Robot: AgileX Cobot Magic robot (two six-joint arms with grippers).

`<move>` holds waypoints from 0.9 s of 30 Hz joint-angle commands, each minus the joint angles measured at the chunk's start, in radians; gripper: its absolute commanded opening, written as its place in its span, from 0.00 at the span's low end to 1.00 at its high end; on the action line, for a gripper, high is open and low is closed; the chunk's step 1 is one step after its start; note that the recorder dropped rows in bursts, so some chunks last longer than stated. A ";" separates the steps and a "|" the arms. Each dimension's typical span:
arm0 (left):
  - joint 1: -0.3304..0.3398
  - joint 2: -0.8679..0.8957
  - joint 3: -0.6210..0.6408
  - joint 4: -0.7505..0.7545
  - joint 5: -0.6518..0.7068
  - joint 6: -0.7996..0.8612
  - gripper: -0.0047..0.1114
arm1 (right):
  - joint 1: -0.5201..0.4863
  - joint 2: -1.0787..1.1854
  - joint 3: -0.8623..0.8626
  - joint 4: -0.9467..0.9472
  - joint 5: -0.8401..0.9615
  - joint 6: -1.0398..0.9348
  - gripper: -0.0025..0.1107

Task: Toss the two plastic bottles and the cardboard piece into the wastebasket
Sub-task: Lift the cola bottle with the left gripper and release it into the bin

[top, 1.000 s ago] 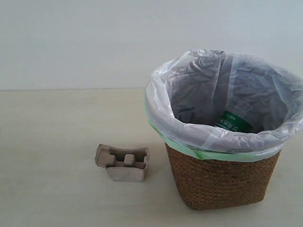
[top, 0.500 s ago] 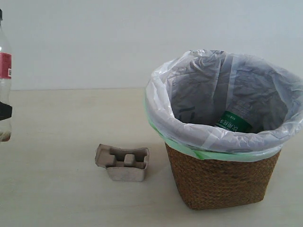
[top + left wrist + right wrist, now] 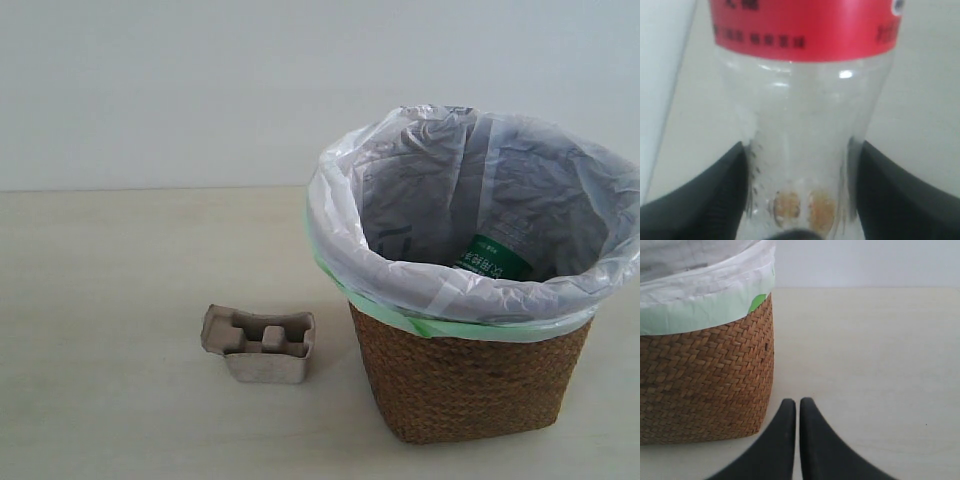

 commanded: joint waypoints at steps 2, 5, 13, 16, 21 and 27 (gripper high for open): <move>0.003 -0.051 -0.021 0.076 0.025 -0.051 0.07 | 0.002 -0.005 0.000 -0.002 -0.009 0.000 0.02; -0.001 -0.035 -0.021 -0.005 0.004 -0.037 0.07 | 0.002 -0.005 0.000 -0.002 -0.009 0.000 0.02; -0.120 0.118 -0.063 -0.896 -0.186 0.585 0.07 | 0.002 -0.005 0.000 -0.002 -0.009 0.000 0.02; -0.318 0.214 -0.204 -1.404 -0.159 0.949 0.10 | 0.002 -0.005 0.000 -0.002 -0.009 0.000 0.02; -0.603 0.392 -0.659 -1.679 -0.070 0.955 0.56 | 0.002 -0.005 0.000 -0.002 -0.009 0.000 0.02; -0.682 0.560 -1.060 -1.222 0.214 0.362 0.81 | 0.002 -0.005 0.000 -0.002 -0.009 0.000 0.02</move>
